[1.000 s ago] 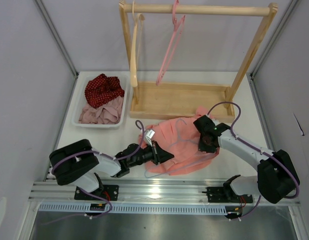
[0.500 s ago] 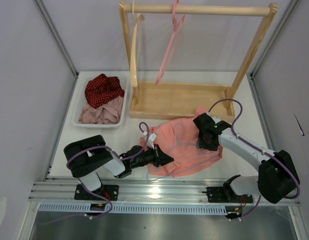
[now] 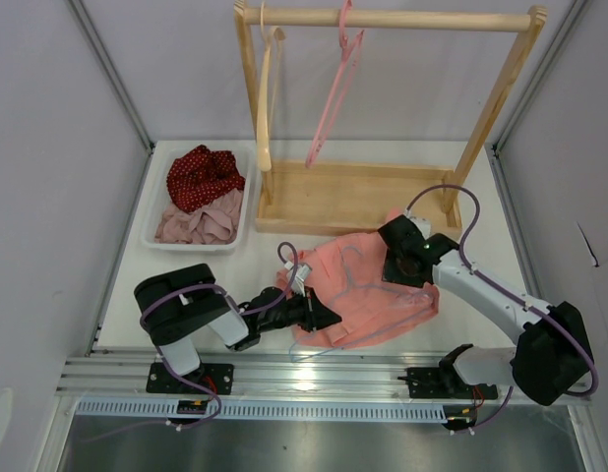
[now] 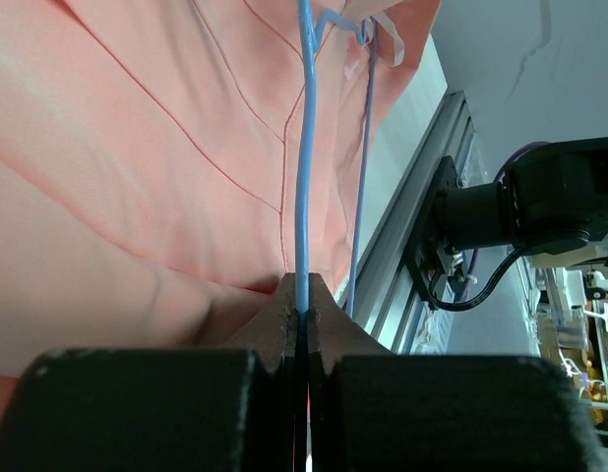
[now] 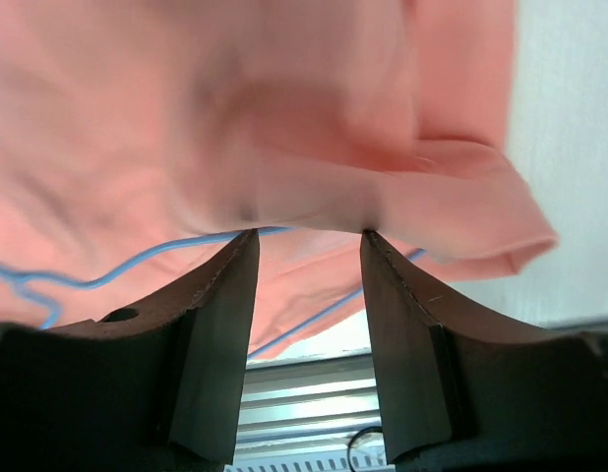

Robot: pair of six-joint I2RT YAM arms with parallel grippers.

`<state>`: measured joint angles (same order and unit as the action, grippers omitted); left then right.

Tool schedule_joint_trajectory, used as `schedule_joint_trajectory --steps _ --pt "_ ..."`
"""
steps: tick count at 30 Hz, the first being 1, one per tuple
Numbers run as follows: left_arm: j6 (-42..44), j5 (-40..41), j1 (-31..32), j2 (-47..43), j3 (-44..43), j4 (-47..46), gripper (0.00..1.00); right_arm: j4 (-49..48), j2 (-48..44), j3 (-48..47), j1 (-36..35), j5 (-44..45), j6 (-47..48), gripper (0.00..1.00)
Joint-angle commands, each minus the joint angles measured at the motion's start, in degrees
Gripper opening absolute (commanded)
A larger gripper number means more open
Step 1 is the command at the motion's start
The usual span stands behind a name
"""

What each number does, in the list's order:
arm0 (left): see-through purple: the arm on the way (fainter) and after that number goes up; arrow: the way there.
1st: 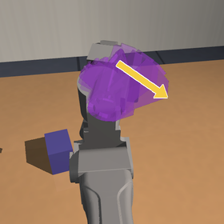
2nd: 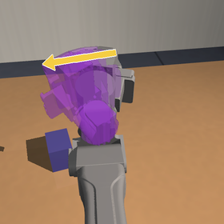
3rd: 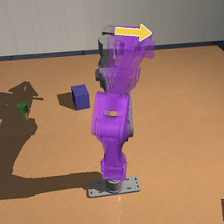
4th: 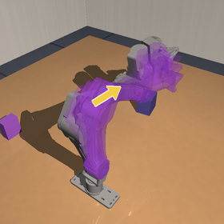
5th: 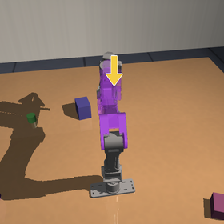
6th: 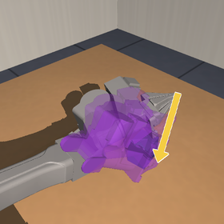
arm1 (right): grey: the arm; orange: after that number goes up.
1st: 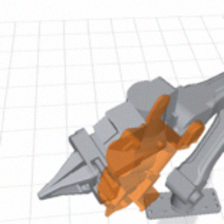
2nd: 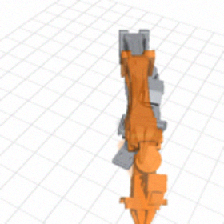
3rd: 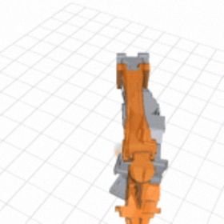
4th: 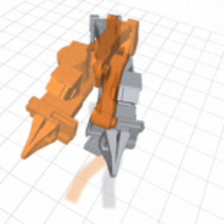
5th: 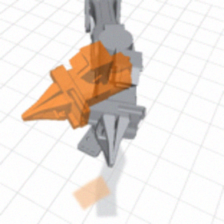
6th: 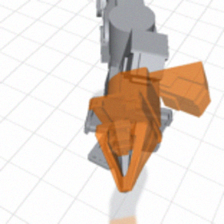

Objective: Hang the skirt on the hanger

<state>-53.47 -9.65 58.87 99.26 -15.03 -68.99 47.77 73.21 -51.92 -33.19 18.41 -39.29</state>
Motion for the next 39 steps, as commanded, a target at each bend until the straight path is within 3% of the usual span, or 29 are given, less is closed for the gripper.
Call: schedule_joint_trajectory --steps 1,8,17,27,32,36,39 --pt "2.1 -2.0 0.6 -0.7 -1.1 -15.8 0.0 -6.3 -1.3 -4.1 -4.1 -1.9 3.0 0.52" --pt "3.5 -2.0 1.4 -1.4 -2.7 -12.8 0.0 -11.7 2.7 -8.8 -11.2 -3.8 7.3 0.55" --pt "4.5 -1.5 1.8 -2.3 -3.4 -10.2 0.0 -12.6 12.2 -11.8 -12.2 -3.2 7.5 0.56" --pt "5.5 -0.6 1.8 -4.2 -4.2 -5.7 0.0 -10.6 13.5 -11.0 -15.1 -2.0 4.9 0.35" --pt "5.7 0.1 1.8 -5.1 -5.4 -2.1 0.0 -8.9 12.7 -9.8 -16.2 -0.3 3.2 0.3" --pt "5.6 0.2 1.9 -5.7 -6.4 0.5 0.0 -8.1 12.7 -9.3 -16.8 1.1 2.3 0.11" --pt "5.7 0.2 1.9 -6.3 -7.3 3.1 0.0 -7.5 13.0 -9.8 -17.1 1.6 2.0 0.04"
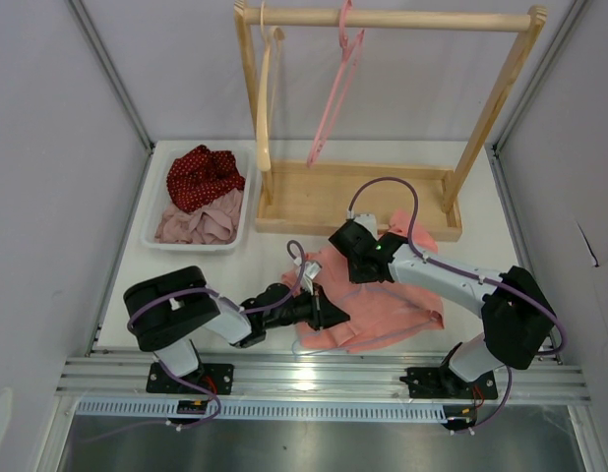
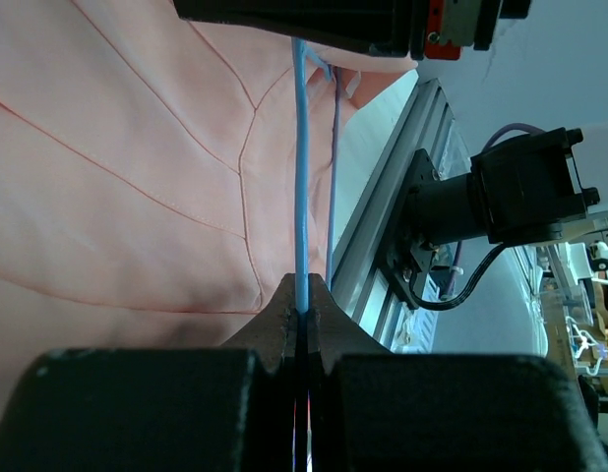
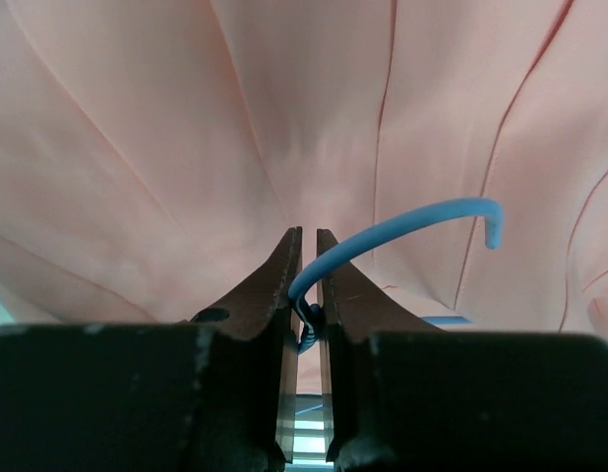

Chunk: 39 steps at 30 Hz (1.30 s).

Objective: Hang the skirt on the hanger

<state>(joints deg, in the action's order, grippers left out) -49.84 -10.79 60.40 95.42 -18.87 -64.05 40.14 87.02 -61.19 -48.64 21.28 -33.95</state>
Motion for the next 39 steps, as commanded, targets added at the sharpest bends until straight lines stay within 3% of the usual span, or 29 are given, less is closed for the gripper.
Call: schedule_joint_trajectory --steps 1,6,12,16,31,39 --pt "2.1 1.3 0.3 -2.8 -3.7 -0.7 0.0 0.5 -0.7 -0.7 -1.6 -1.0 -3.4 0.03" --pt "2.6 1.5 0.3 -4.3 -4.7 2.8 0.03 1.3 -0.1 -1.0 -1.8 -0.1 -3.4 0.0" --pt "2.9 3.7 0.3 -7.5 -5.3 8.0 0.41 1.7 -0.4 -1.0 -1.9 0.5 -3.7 0.0" --pt "3.3 5.7 0.1 -10.3 -5.1 11.3 0.55 1.9 -1.1 -0.8 -1.9 0.9 -3.8 0.0" --pt "1.5 19.0 -4.7 -22.9 -4.2 37.9 0.64 1.9 -2.6 0.5 -1.7 1.7 -4.1 0.0" --pt "3.1 18.0 -4.8 -22.5 -6.4 45.9 0.75 1.6 -3.5 1.3 -1.4 1.7 -4.2 0.0"
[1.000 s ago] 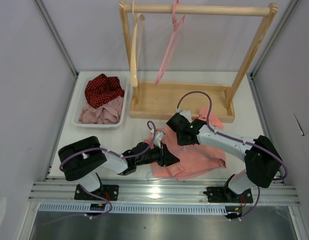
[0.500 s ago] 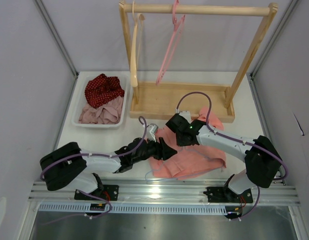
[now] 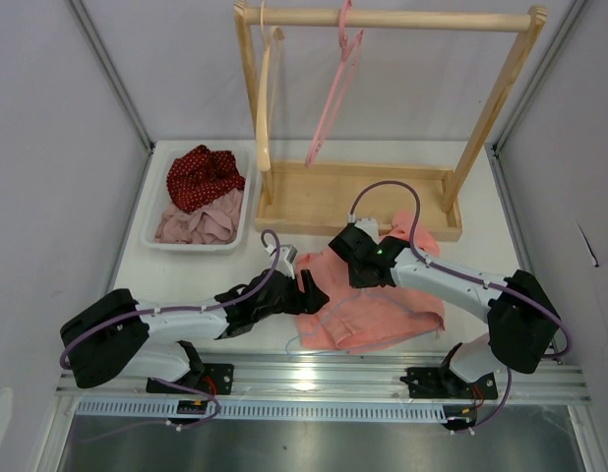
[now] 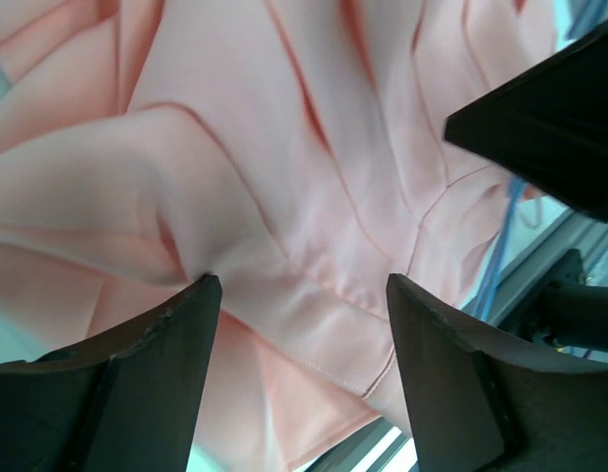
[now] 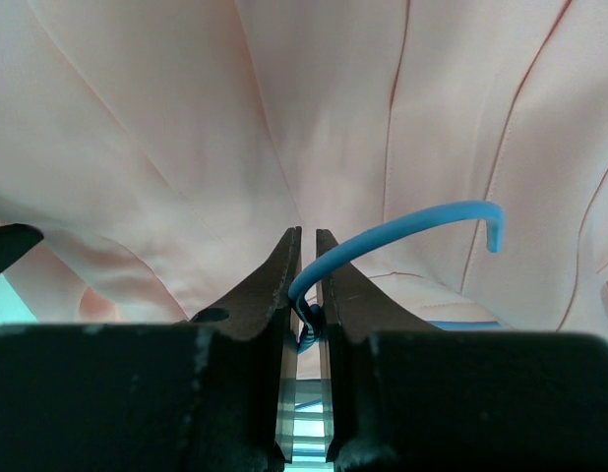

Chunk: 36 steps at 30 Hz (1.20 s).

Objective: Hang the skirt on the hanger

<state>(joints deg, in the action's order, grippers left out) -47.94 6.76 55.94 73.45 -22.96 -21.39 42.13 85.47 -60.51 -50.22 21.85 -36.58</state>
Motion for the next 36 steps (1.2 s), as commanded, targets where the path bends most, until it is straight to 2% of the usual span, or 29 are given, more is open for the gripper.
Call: schedule_joint_trajectory --steps 1,8,15,19,21,23,25,26,29,33,36 --pt "1.4 0.3 -0.3 -0.4 -1.9 3.1 0.76 -0.3 -2.1 0.7 0.2 1.3 -1.7 0.0" --pt "2.0 -1.2 -0.3 0.7 -1.7 -1.6 0.79 0.3 -1.8 0.6 0.5 1.3 -1.9 0.0" --pt "2.4 -1.3 -0.3 3.0 -3.2 -1.5 0.8 1.4 -2.3 0.7 0.5 2.1 -2.4 0.0" --pt "1.7 -1.3 -0.3 4.9 -3.4 -2.3 0.8 1.7 -2.6 0.7 0.5 2.6 -2.5 0.0" --pt "1.4 -1.3 -0.3 5.7 -3.7 -2.9 0.76 1.9 -2.7 0.6 0.6 2.9 -2.5 0.0" --pt "1.3 -1.2 -0.3 6.2 -3.9 -3.2 0.71 2.1 -2.9 0.6 0.6 3.0 -2.4 0.0" --pt "1.0 -1.1 -0.3 6.6 -4.3 -3.2 0.54 2.3 -3.0 0.7 0.6 3.5 -2.4 0.0" --pt "1.0 -0.5 -0.3 6.8 -5.1 -2.8 0.43 2.5 -3.0 0.7 0.5 3.6 -2.4 0.0" --pt "1.0 0.0 -0.3 6.9 -6.0 -1.8 0.2 2.4 -3.7 1.3 0.6 4.4 -2.4 0.0" --pt "1.1 0.3 -0.4 6.6 -6.1 -1.1 0.03 1.2 -4.7 2.4 0.5 5.0 -2.1 0.0" --pt "1.1 0.3 -0.5 6.4 -6.0 -0.8 0.0 1.8 -4.8 2.7 0.7 5.7 -2.5 0.0"
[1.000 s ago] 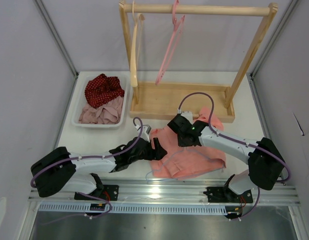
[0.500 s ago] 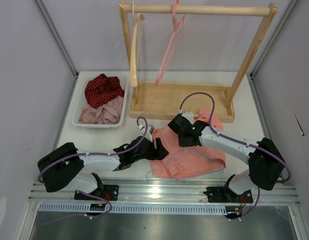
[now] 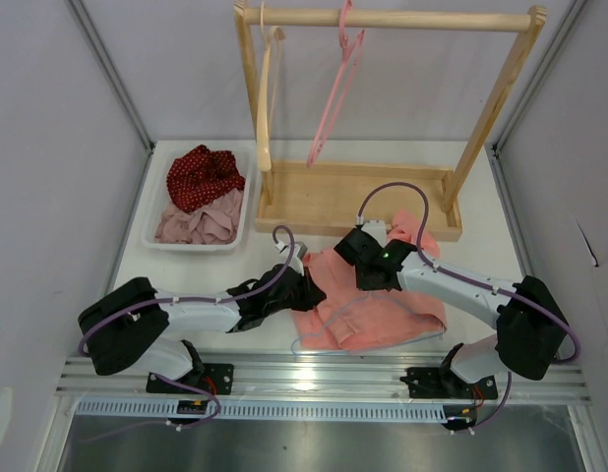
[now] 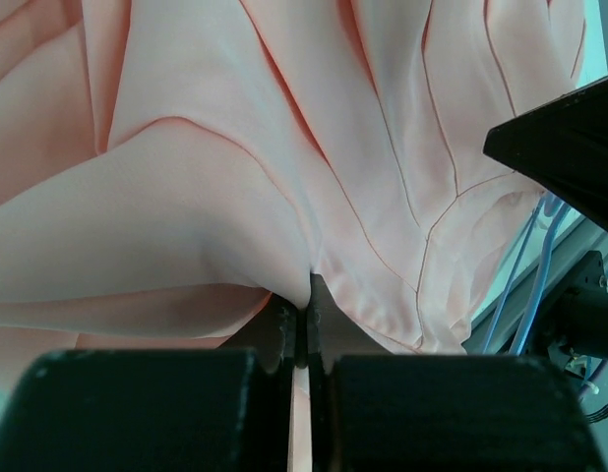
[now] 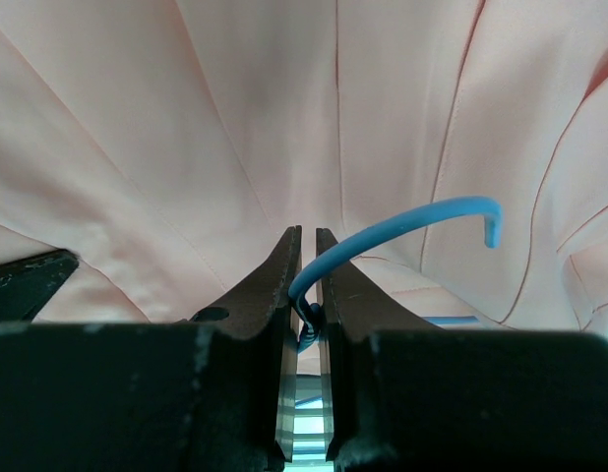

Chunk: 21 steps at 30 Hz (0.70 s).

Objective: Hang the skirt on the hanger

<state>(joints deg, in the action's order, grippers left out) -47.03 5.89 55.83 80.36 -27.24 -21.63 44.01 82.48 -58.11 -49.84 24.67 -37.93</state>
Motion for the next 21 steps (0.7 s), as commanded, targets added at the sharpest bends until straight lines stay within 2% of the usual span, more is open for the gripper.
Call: schedule_joint_trajectory --steps 1,21 --pt "0.1 1.1 -0.5 -0.6 -1.6 -0.4 0.0 0.2 -1.6 0.2 0.3 3.0 -1.3 0.0" --pt "1.5 1.1 -5.7 -6.5 0.8 2.1 0.0 6.3 -2.9 -0.7 -0.2 7.2 -2.5 0.0"
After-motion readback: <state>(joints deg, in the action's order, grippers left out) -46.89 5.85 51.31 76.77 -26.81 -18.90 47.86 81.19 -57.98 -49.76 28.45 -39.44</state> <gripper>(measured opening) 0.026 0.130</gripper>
